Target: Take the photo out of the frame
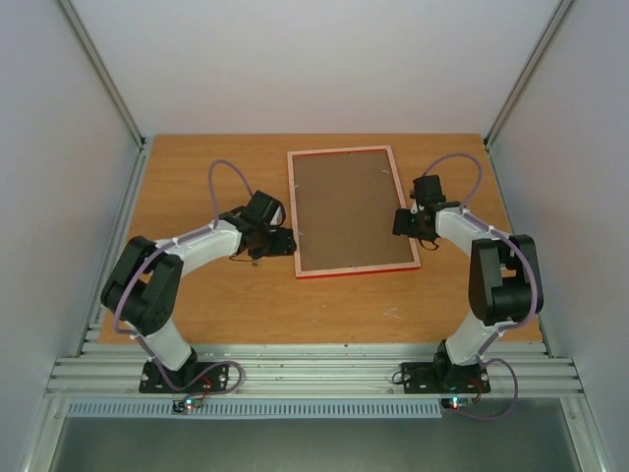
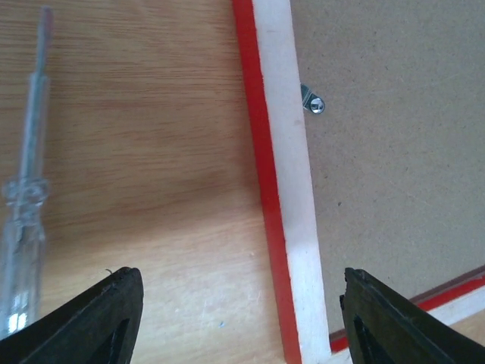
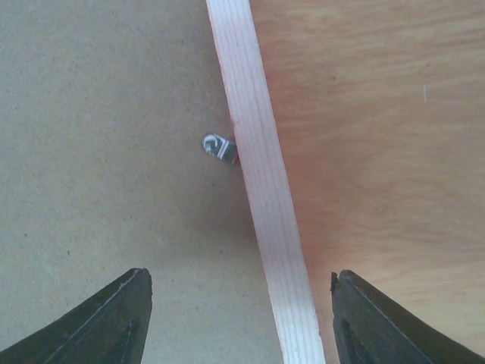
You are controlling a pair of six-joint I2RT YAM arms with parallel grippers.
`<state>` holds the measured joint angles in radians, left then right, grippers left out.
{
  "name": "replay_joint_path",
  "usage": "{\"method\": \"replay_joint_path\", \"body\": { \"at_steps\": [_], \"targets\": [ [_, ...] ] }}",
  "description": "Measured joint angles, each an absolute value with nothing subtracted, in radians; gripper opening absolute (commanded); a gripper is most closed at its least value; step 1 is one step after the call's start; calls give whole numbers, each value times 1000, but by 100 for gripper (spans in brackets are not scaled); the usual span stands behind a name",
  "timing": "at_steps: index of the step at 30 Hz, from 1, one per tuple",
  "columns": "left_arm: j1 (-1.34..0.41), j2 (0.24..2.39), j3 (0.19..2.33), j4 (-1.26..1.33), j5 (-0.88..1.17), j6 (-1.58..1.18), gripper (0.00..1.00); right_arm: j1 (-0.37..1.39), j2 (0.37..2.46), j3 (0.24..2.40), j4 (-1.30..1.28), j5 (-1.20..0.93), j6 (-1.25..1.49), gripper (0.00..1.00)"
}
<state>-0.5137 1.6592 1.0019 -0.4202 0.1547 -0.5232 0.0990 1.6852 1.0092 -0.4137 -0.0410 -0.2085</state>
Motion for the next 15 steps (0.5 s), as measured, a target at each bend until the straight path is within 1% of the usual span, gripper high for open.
{"method": "replay_joint_path", "body": {
  "at_steps": [3, 8, 12, 15],
  "targets": [
    [-526, 1708, 1025, -408, 158, -523, 71, 98, 1708, 1040, -421, -43, -221, 64],
    [-535, 1761, 1037, -402, 157, -523, 71, 95, 1744, 1065, -451, -42, -233, 58],
    [-537, 1778, 1041, -402, 157, -523, 67, 95, 1758, 1066, -481, -46, -244, 50],
    [-546, 1789, 1047, -401, 158, -523, 64, 94, 1760, 1066, -496, -55, -248, 46]
  ]
}}
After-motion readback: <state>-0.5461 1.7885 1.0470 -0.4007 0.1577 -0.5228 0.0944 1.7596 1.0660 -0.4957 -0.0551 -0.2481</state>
